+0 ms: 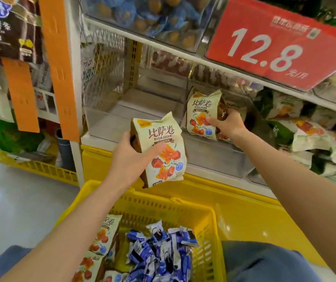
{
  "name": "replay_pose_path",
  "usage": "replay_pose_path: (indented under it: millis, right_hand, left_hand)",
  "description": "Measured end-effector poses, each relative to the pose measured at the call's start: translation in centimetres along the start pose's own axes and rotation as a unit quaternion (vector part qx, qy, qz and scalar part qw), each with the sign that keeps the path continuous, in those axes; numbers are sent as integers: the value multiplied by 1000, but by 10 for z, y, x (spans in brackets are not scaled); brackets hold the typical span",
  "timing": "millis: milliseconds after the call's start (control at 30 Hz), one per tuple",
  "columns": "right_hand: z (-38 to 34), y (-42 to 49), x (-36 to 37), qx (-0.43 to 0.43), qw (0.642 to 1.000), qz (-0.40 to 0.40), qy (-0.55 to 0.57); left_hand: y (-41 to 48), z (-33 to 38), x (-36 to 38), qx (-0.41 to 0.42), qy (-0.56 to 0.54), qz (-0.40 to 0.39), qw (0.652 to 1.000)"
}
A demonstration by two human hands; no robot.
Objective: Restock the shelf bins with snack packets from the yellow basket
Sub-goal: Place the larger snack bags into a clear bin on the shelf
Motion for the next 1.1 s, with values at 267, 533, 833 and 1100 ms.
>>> replay_pose_path:
  millis: [267,533,833,1100]
  right_hand:
    - [27,40,25,57,990,-83,-97]
    - [25,46,25,42,996,-7,-83]
    - [-6,6,23,-41,990,48,-124]
    - [-36,-107,44,-208,930,-267,-143]
  left_hand:
    - [17,8,-1,13,-29,2,999]
    - [20,14,2,17,-50,-2,999]
    - [18,5,5,11,-12,-6,1000]
    - [-2,-4,24,27,102,-159,982]
Point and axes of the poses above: each hand's wrist, its own y-axis towards the middle knuckle, its own x-axis out of the palm, z = x × y, the point moved 4 cm from there along y, towards the middle knuckle, and after that the axes turned 5 degrees about -z, right-handed, at the moved point
